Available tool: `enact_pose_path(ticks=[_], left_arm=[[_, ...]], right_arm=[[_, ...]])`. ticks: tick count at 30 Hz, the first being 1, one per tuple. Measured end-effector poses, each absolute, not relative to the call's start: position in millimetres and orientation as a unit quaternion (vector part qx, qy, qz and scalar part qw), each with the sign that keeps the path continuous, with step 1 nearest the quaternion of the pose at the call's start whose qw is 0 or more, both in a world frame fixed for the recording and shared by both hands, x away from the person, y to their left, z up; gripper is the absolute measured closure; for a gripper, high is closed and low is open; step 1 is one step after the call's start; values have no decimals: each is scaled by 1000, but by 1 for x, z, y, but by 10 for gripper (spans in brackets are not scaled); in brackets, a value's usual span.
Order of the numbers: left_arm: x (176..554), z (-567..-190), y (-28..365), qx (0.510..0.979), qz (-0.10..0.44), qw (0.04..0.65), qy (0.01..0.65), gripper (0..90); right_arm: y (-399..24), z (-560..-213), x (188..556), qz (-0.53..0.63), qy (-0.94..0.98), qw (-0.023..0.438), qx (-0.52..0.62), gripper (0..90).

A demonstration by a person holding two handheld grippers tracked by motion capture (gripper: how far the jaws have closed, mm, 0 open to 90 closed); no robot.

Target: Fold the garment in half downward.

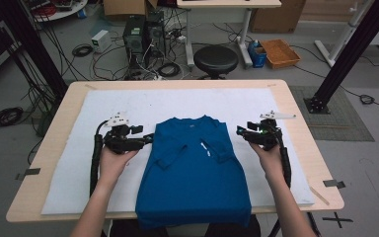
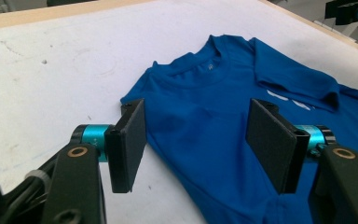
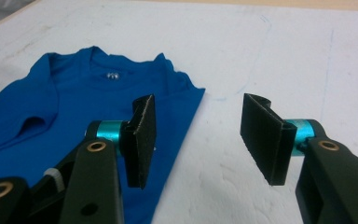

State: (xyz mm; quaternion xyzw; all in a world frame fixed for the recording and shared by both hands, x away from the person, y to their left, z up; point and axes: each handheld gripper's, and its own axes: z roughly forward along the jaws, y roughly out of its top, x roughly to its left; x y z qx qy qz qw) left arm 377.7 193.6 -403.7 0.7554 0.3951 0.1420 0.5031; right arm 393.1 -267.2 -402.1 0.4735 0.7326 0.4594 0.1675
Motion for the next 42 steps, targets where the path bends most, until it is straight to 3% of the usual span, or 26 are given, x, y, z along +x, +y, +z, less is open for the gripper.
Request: enact_pose_path(ticks=[14, 22, 42], left_arm=[[432, -405, 165, 762, 125, 479, 418, 388], [461, -417, 155, 766, 120, 446, 447, 410], [478, -445, 140, 777, 125, 411, 460, 546]], right_arm=[[-232, -407, 433, 432, 750, 165, 473, 467], [-220, -415, 456, 420, 753, 163, 480, 544], [-192, -442, 484, 371, 771, 171, 488, 633]])
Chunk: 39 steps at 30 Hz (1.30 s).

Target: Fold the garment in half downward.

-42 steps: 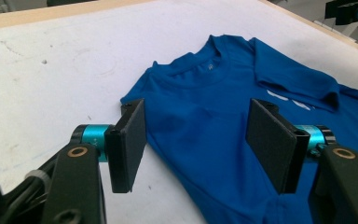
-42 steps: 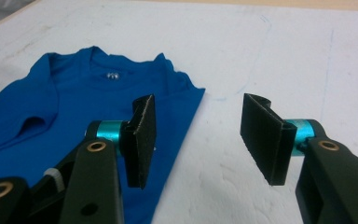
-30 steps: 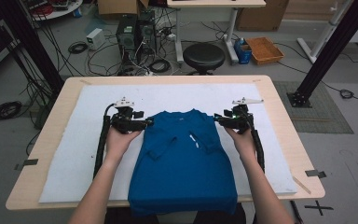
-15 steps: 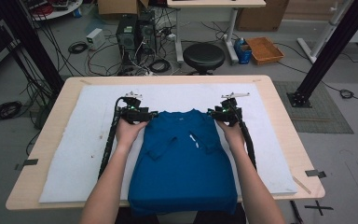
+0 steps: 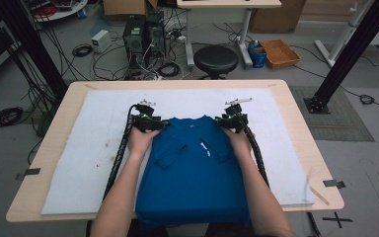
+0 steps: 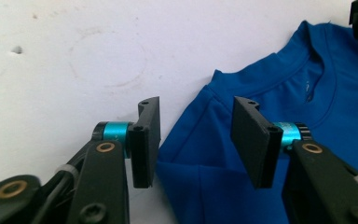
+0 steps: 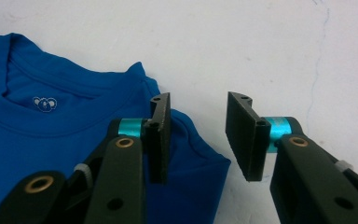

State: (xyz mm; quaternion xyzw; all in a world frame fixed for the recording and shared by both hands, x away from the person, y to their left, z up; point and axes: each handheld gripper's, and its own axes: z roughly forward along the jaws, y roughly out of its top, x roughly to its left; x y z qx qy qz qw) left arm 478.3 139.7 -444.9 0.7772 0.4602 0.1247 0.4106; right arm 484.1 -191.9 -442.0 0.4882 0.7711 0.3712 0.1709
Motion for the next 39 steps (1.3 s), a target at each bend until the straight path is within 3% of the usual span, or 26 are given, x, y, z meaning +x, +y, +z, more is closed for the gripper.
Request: enact_pose_path(ticks=[4, 12, 15, 27, 39], left_arm=[[479, -445, 132, 792, 140, 390, 449, 602], [477, -444, 132, 799, 153, 375, 444, 835], [476, -441, 131, 802, 162, 375, 435, 884], [468, -422, 141, 792, 166, 413, 418, 887], [437, -396, 147, 789, 185, 456, 368, 887]], right_arm=[[-189, -447, 485, 359, 781, 170, 482, 676], [-185, -447, 483, 354, 790, 177, 469, 818], [-184, -445, 481, 355, 792, 177, 465, 860], [-192, -427, 467, 399, 773, 180, 460, 874], [-211, -410, 440, 454, 748, 176, 451, 874]])
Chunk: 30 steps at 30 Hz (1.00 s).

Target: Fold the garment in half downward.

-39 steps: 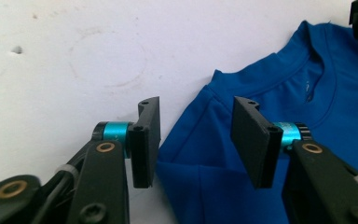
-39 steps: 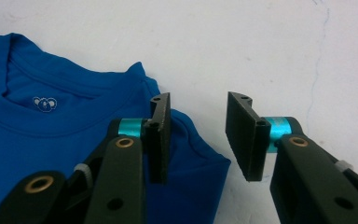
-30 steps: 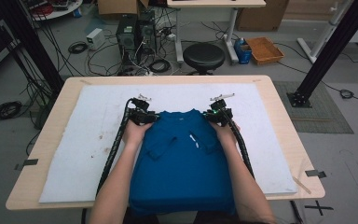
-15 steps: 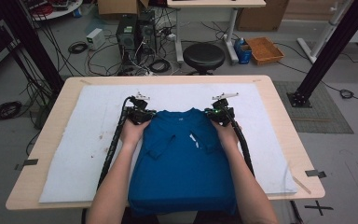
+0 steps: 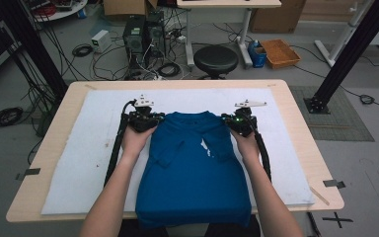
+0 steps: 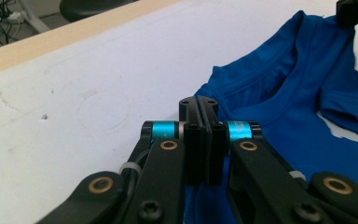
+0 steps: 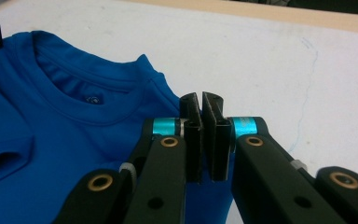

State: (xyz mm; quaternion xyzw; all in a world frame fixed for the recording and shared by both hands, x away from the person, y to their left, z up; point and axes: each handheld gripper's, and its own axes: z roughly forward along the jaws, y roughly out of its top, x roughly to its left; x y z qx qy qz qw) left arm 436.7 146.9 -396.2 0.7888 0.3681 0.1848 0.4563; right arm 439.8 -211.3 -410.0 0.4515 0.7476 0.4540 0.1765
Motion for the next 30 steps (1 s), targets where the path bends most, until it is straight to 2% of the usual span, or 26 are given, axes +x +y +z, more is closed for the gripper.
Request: enact_pose_path(ticks=[14, 30], left_arm=[[373, -373, 146, 804, 194, 483, 286, 887], [299, -392, 149, 835, 174, 476, 215, 887]], right_arm=[[-217, -389, 378, 489, 753, 171, 406, 874], [-231, -397, 296, 485, 775, 170, 366, 874]])
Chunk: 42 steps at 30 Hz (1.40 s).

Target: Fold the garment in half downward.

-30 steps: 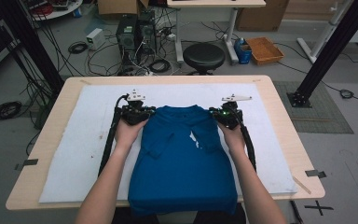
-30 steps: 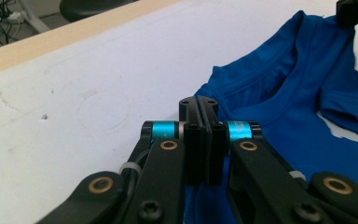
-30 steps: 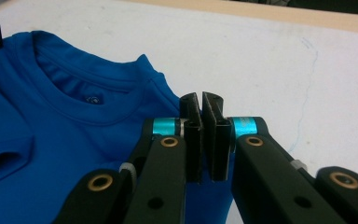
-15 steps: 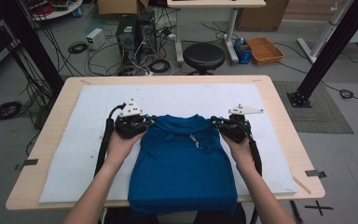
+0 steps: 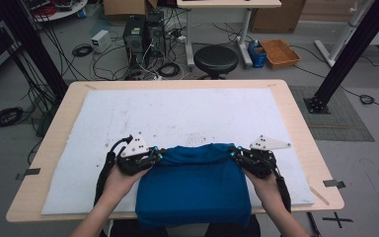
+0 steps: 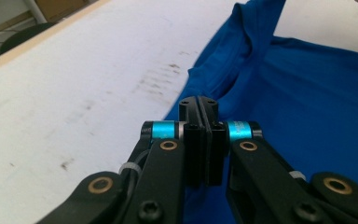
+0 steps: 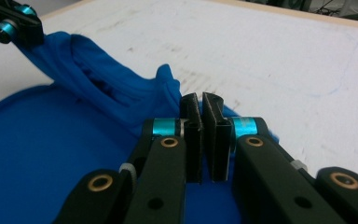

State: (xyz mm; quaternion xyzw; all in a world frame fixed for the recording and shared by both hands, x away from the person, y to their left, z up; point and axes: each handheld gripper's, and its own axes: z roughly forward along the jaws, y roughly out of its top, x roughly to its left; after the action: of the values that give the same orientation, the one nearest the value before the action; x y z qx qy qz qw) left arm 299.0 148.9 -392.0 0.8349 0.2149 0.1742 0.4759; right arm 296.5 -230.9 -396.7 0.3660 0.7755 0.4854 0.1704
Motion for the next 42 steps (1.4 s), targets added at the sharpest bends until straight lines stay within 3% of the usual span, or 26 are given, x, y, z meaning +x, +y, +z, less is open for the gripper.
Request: enact_pose_path(ticks=[8, 15, 21, 23, 28, 42], left_arm=[[273, -412, 151, 857, 156, 451, 196, 886], [268, -424, 146, 867, 149, 436, 191, 884], [270, -426, 145, 867, 144, 437, 192, 884], [270, -426, 145, 866, 143, 438, 192, 884], [270, -426, 146, 865, 141, 441, 193, 884], [260, -419, 153, 864, 138, 451, 177, 884]], right_arm=[[-238, -409, 263, 466, 794, 163, 354, 872], [-218, -421, 259, 436, 822, 168, 326, 740], [-196, -437, 268, 393, 848, 172, 312, 701], [-194, -441, 273, 380, 855, 167, 312, 710], [-192, -445, 281, 365, 864, 154, 312, 900], [-217, -426, 248, 407, 844, 150, 315, 900]])
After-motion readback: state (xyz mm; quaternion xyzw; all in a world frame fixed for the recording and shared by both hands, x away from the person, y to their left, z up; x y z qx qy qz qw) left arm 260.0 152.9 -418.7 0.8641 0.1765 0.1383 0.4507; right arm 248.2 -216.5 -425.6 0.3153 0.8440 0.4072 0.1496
